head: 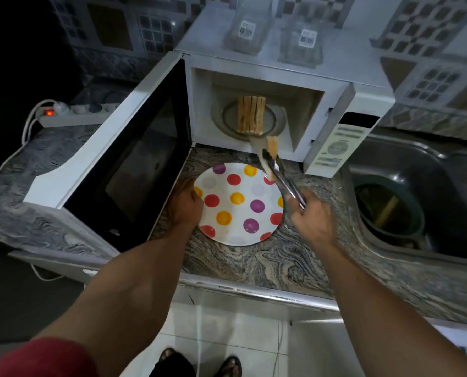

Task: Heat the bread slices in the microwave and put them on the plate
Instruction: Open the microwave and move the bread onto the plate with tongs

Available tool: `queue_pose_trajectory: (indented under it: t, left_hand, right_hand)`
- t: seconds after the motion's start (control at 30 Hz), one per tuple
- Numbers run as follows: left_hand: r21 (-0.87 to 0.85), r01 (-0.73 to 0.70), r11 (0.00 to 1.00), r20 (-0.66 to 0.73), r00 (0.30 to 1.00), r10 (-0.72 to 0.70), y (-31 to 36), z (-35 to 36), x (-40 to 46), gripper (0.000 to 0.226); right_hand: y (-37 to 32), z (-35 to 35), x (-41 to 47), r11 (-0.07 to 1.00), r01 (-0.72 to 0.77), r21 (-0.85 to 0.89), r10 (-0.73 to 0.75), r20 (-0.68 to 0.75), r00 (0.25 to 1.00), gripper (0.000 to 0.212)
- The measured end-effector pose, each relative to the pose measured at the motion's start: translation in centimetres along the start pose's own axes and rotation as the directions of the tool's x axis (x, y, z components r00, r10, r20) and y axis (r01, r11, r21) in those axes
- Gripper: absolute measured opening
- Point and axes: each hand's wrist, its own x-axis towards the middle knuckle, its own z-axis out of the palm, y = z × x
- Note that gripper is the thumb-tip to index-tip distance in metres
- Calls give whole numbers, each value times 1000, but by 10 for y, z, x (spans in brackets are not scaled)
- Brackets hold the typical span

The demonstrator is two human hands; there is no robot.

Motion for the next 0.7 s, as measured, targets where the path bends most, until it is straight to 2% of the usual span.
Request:
queue_pose_trajectory:
  t: [0.23, 0.4, 0.53, 0.7]
  left_hand:
    - [-7, -25, 1000, -18, 1000, 25, -2, 1, 1, 42]
    - [-13, -37, 999, -34, 999, 37, -2, 1, 1, 43]
    - [-2, -37, 999, -38, 999, 36, 1, -1, 0, 41]
    - [-6, -21, 1000, -19, 1000, 21, -1, 1, 3, 42]
  right_hand:
    - [30, 11, -40, 998, 25, -63, -17, 129, 991, 42]
    - [32, 17, -52, 996, 43, -73, -34, 119, 992, 41]
    - [31, 20, -60, 997, 47, -69, -38, 124, 992, 49]
    - [27, 13, -57, 999, 34, 13, -35, 75, 997, 48]
